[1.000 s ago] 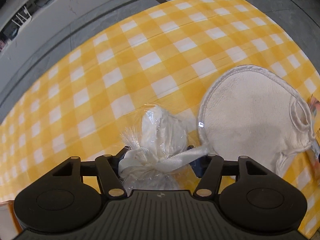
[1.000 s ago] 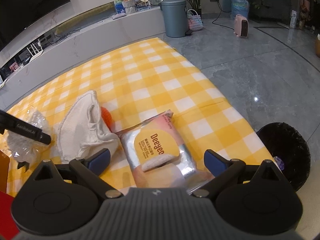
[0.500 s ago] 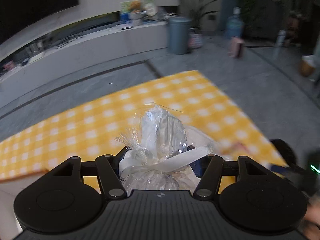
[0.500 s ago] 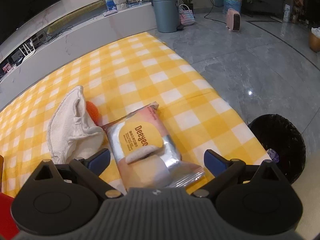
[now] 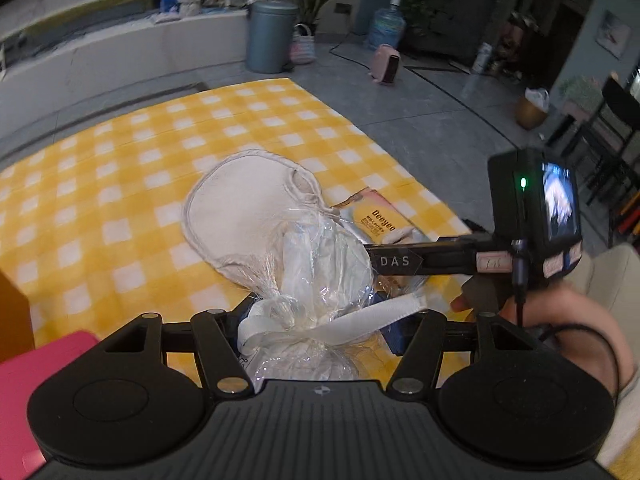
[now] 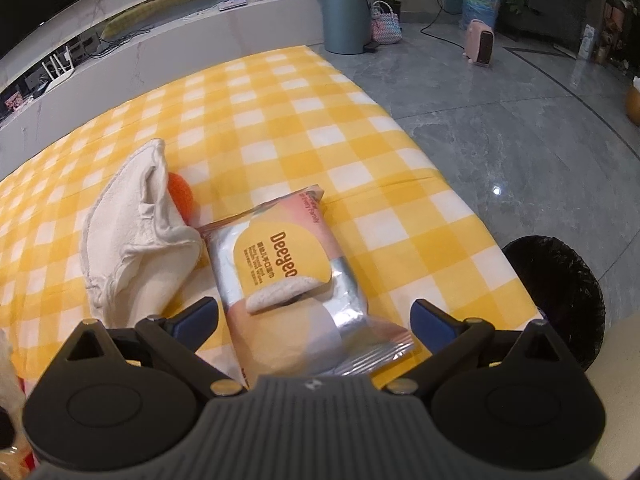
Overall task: Organize soft objects
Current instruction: 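Hold the ribbon bag up with the left gripper while the right gripper grasps the Deeyeo wipes pack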
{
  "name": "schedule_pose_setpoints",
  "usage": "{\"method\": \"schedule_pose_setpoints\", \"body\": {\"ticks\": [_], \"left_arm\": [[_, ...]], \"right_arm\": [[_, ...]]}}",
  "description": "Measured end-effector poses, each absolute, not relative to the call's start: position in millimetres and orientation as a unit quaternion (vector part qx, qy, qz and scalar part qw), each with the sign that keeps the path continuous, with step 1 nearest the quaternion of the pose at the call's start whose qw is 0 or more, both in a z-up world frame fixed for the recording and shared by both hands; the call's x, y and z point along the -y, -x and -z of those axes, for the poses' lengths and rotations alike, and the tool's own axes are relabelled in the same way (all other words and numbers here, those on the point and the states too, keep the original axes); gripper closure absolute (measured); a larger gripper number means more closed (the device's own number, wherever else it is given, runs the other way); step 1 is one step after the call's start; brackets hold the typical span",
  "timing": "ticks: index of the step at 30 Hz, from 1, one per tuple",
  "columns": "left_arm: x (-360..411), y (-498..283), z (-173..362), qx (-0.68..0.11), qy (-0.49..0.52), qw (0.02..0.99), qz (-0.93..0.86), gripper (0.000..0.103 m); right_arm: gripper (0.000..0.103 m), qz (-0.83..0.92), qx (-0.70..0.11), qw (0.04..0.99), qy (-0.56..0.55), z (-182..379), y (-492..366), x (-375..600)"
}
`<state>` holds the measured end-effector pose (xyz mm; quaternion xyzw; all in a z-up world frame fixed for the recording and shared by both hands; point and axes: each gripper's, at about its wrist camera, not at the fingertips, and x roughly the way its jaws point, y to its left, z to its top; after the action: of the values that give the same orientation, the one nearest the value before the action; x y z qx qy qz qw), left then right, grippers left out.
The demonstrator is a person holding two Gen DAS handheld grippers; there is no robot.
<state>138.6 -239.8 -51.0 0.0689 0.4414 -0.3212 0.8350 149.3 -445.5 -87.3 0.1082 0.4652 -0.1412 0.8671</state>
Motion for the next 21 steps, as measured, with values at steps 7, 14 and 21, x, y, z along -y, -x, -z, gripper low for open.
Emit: {"method": "schedule_pose_setpoints", "body": {"ticks": [7,14,21], "left_arm": [[236.6,-143.3,59.5,-0.45,-0.089,0.827,0.325,0.033],[227.3,-145.5,67.3,-0.457,-0.091,0.824,0.322,0.033],[220.6,-148.9,69.6,-0.463,-0.082,0.816,0.336,0.033]], "right_arm": [[0.003,0.132,-0.48,0.868,-0.014,97.7,-164.2,426.2],[0.01,0.117,-0.471,0.874,-0.031,98.4,-164.2,431.7],[0.042,0.085,-0.489,0.868,-0.016,89.4,-149.0,421.0]]}}
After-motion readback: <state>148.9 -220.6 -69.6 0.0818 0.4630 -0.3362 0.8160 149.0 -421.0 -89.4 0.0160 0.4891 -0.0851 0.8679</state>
